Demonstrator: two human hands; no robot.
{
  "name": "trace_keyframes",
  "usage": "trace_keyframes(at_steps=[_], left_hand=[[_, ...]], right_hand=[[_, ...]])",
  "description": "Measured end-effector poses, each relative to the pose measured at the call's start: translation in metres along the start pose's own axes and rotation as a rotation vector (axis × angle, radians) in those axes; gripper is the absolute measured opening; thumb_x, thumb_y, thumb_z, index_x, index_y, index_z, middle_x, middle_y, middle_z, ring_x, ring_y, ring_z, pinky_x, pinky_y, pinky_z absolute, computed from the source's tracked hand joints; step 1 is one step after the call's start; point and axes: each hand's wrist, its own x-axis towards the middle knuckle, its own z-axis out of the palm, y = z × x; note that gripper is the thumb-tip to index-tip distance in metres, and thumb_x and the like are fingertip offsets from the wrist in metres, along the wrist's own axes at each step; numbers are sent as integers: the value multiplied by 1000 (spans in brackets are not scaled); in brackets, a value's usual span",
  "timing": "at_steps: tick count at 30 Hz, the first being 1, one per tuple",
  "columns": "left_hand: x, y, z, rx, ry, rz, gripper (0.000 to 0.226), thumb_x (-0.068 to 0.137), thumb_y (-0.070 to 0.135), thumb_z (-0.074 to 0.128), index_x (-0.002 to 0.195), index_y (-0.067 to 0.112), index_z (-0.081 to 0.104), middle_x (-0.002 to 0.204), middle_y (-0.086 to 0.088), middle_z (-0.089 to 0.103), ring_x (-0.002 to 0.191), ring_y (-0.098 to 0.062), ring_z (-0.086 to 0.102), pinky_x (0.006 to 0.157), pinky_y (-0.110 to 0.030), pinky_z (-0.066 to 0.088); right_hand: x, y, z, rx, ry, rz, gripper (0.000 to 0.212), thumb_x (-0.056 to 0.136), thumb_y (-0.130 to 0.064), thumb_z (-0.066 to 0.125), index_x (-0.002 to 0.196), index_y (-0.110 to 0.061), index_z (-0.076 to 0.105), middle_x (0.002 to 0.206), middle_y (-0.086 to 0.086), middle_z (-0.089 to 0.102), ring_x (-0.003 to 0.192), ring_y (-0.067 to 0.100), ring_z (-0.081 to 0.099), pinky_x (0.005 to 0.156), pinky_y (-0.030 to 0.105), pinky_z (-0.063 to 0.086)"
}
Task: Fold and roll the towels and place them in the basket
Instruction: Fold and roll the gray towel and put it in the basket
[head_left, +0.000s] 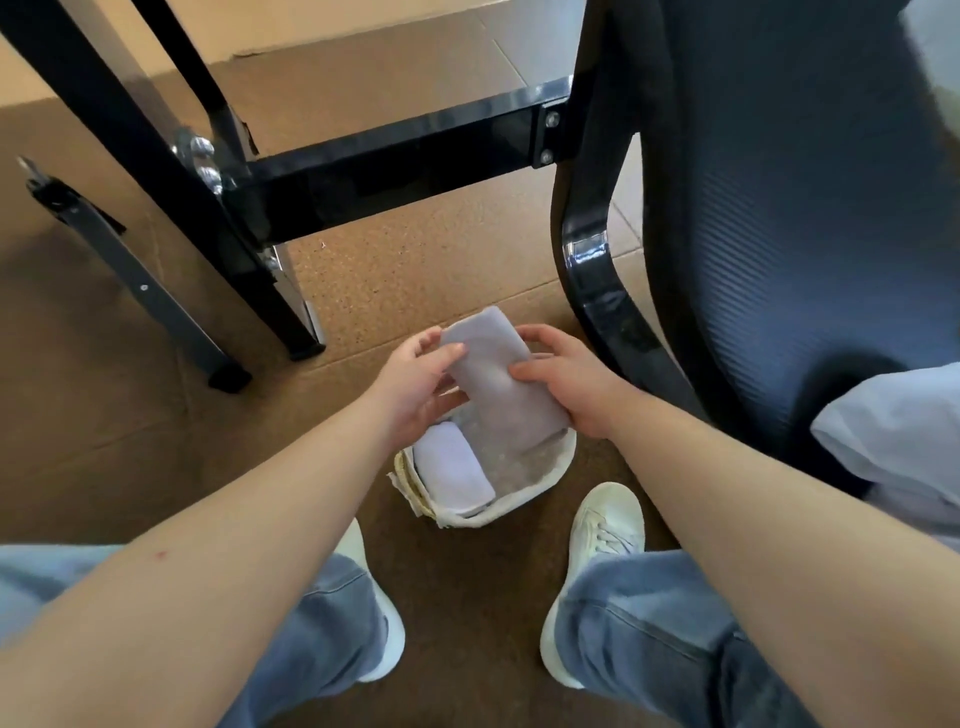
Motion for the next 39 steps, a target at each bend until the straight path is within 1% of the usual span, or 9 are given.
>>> trace_keyframes(at_steps=[5, 8, 11, 14, 17, 27, 31, 35, 39], left_hand=[[31, -51, -21, 557, 208, 24, 50, 101, 23, 60, 148, 20, 46, 139, -7, 56, 119, -25, 60, 99, -43, 56], [35, -82, -29, 943, 142, 73, 50, 100, 20, 61, 148, 23, 47, 144, 0, 53, 130, -23, 55, 100, -33, 49], [43, -108, -34, 1201, 27, 54, 53, 97, 23, 61, 147, 30, 46, 149, 0, 45, 135, -27, 50, 106, -44, 49], [54, -128, -38, 1381, -59, -24, 57, 100, 23, 56, 154, 26, 36, 158, -2, 34, 142, -27, 40, 112, -41, 41], [67, -139, -39, 1494, -56, -89, 68, 101, 23, 56, 160, 23, 22, 168, -2, 13, 152, -28, 26, 121, -44, 33], [85, -153, -39, 1523, 0, -128, 69, 99, 16, 53, 157, 28, 19, 160, -4, 9, 145, -35, 28, 114, -48, 37], [85, -156, -39, 1575, 11, -89, 63, 98, 20, 56, 153, 27, 25, 155, -6, 14, 142, -34, 29, 113, -46, 40], [82, -162, -40, 1652, 6, -34, 70, 99, 30, 59, 155, 24, 18, 159, -8, 11, 141, -33, 25, 112, -41, 38], [81, -166, -42, 1812, -57, -57, 101, 95, 48, 61, 161, 10, -4, 167, -16, -6, 152, -38, 4, 123, -42, 21]], right_hand=[[44, 56, 9, -275, 98, 30, 45, 97, -21, 64, 133, -44, 50, 121, -10, 59, 114, 16, 58, 92, 38, 54], [65, 88, 17, -374, 148, 51, 43, 96, -23, 60, 129, -47, 49, 116, -13, 57, 111, 15, 56, 91, 39, 54], [84, 116, 31, -439, 117, 60, 34, 95, -32, 58, 125, -44, 48, 116, -8, 58, 109, 19, 57, 96, 44, 52], [104, 145, 46, -463, 103, 75, 32, 99, -31, 55, 129, -40, 45, 103, -17, 51, 98, 12, 55, 99, 39, 49], [108, 157, 50, -494, 152, 85, 38, 102, -24, 52, 136, -40, 44, 104, -17, 53, 90, 3, 52, 90, 30, 45], [133, 174, 47, -208, -2, 393, 53, 98, -21, 53, 146, -40, 42, 141, 2, 53, 124, 27, 50, 115, 48, 38], [132, 181, 53, -574, 30, 167, 49, 102, -30, 49, 150, -33, 40, 140, 8, 56, 126, 31, 54, 106, 42, 43], [118, 183, 53, -979, 121, -10, 64, 102, -37, 48, 158, -37, 17, 157, 10, 24, 135, 35, 36, 102, 50, 48], [109, 180, 44, -1319, -246, -303, 74, 91, -45, 58, 156, -37, 23, 166, 0, 10, 147, 33, 15, 112, 55, 37]])
